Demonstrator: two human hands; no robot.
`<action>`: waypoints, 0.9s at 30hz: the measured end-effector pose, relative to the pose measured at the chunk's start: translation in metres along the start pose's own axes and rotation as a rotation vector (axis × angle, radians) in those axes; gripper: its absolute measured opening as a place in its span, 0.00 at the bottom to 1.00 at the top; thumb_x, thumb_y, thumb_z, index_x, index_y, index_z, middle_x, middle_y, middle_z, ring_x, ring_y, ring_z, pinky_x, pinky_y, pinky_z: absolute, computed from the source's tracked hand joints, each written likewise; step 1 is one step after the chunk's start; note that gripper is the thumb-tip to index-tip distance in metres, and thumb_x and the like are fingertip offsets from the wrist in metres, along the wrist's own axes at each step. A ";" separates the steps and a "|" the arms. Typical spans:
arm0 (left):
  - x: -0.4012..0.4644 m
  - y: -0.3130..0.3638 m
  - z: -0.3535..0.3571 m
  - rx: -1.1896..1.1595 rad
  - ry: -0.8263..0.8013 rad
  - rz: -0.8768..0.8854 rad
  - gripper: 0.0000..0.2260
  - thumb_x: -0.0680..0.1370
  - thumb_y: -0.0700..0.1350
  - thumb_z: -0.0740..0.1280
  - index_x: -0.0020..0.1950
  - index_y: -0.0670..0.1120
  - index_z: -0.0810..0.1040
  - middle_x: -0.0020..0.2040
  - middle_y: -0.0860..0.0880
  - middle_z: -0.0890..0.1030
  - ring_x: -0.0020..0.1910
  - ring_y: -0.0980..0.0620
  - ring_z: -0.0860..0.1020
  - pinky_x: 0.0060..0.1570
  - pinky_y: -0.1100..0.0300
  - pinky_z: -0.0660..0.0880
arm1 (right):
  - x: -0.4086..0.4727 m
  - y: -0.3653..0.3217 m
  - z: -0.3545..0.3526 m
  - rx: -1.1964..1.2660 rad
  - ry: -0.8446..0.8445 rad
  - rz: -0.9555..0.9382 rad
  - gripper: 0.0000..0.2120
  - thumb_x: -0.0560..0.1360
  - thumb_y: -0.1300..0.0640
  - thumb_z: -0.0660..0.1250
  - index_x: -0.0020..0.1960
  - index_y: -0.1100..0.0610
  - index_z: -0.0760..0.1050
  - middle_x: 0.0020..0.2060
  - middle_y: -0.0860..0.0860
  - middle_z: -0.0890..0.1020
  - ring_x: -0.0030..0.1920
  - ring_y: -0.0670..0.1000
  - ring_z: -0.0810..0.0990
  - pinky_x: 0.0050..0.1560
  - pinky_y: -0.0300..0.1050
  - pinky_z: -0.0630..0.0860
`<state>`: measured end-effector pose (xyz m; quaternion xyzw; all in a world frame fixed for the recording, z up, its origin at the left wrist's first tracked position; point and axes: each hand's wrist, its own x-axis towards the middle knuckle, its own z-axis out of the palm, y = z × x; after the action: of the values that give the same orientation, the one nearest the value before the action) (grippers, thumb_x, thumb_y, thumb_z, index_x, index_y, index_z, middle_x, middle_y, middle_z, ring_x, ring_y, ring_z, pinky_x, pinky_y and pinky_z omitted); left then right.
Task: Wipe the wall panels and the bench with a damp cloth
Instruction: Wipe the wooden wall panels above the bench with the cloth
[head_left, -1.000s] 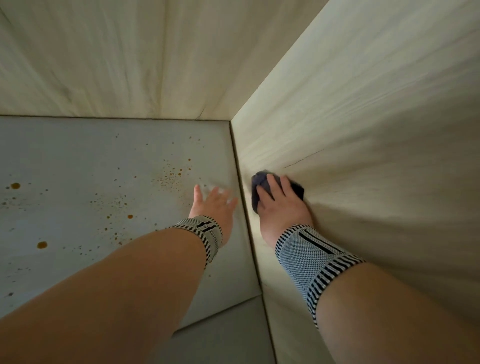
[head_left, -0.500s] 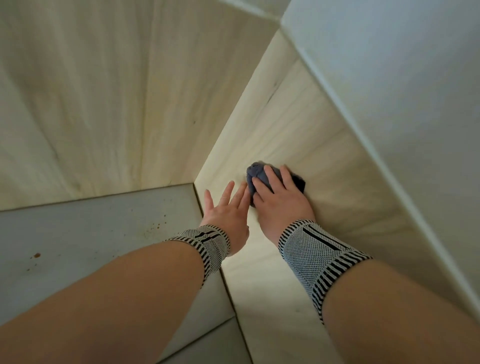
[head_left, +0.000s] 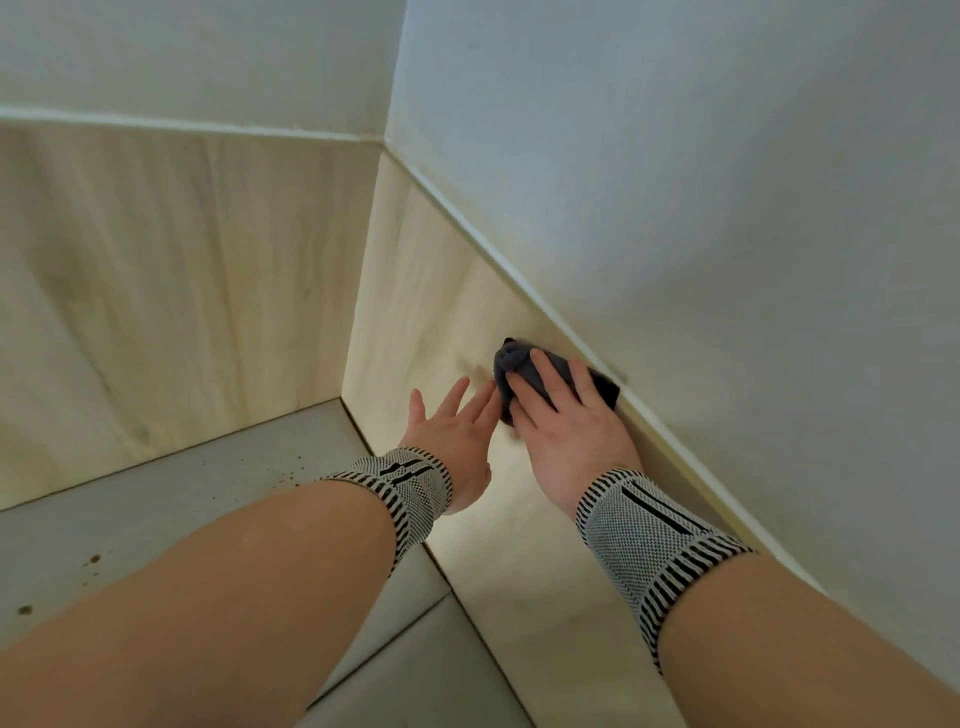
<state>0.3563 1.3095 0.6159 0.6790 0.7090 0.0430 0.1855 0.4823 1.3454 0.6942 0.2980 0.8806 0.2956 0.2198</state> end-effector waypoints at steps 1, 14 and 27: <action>-0.007 0.009 0.001 0.005 -0.005 0.020 0.38 0.82 0.50 0.58 0.78 0.50 0.31 0.79 0.55 0.33 0.78 0.49 0.34 0.74 0.36 0.38 | -0.014 0.001 0.004 0.013 0.001 0.007 0.27 0.83 0.52 0.45 0.79 0.57 0.47 0.79 0.52 0.44 0.77 0.60 0.36 0.70 0.60 0.27; -0.057 0.079 -0.015 0.164 -0.092 0.181 0.36 0.80 0.43 0.59 0.81 0.53 0.40 0.80 0.54 0.33 0.79 0.48 0.36 0.75 0.36 0.42 | -0.127 0.008 0.029 0.092 -0.040 0.053 0.28 0.82 0.53 0.46 0.79 0.58 0.44 0.79 0.53 0.42 0.77 0.59 0.34 0.67 0.58 0.24; 0.003 -0.018 -0.049 0.106 -0.030 0.038 0.38 0.79 0.44 0.60 0.80 0.51 0.37 0.80 0.52 0.34 0.79 0.49 0.38 0.76 0.38 0.44 | 0.013 0.006 -0.008 0.042 0.043 0.001 0.27 0.83 0.52 0.45 0.79 0.58 0.46 0.79 0.54 0.45 0.77 0.59 0.36 0.68 0.59 0.25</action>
<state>0.3230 1.3201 0.6553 0.7019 0.6943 -0.0012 0.1591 0.4712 1.3547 0.7009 0.2968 0.8910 0.2835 0.1943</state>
